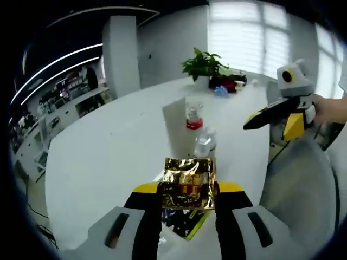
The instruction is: Arrange the skincare products in the storage area until every visible bottle or jar stands upright without overlapping.
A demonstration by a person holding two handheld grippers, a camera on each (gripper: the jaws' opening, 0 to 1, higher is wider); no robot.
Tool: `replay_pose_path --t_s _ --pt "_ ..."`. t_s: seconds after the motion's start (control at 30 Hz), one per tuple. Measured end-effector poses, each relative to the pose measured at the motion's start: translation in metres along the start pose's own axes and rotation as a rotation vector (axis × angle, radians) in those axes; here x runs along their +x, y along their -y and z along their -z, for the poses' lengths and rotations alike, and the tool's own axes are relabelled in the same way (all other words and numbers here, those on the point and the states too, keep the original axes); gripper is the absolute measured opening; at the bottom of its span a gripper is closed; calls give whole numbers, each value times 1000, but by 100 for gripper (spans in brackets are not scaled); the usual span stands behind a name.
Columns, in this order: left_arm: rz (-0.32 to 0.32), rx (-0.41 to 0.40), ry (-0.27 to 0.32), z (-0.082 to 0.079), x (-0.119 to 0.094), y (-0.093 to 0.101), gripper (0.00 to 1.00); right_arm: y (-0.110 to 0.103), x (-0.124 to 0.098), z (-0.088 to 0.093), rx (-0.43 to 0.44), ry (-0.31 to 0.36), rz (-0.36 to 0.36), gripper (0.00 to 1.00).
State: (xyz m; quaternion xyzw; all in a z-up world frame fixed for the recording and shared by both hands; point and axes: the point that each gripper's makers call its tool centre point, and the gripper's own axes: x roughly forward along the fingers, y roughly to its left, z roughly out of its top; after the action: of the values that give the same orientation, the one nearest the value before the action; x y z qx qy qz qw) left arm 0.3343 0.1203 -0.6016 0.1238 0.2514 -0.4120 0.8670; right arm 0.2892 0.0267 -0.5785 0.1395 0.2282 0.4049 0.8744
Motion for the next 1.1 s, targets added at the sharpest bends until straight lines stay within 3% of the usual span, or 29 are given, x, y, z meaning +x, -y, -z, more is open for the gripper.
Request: replay_pose_path --t_s 0.17,0.43,0.6,0.77,0.83,0.93,1.1 --pt "-3 69 8 -7 -6 16 35 -7 3 -3 43 12 -28 43" --pt "24 103 28 -12 -11 40 35 -9 15 -15 122 40 -76 36" --pt "43 143 31 -14 -11 56 35 -10 26 -13 158 4 -98 30" --pt "58 197 27 -14 -12 68 35 -13 31 -7 265 -35 -119 21" --pt "70 206 29 -14 -13 73 35 -13 33 -6 265 -36 -119 21" --pt "83 218 31 -13 -14 80 35 -13 33 4 258 -90 -98 15" --pt "98 232 36 -13 -15 87 35 -16 31 6 300 -95 -116 8"
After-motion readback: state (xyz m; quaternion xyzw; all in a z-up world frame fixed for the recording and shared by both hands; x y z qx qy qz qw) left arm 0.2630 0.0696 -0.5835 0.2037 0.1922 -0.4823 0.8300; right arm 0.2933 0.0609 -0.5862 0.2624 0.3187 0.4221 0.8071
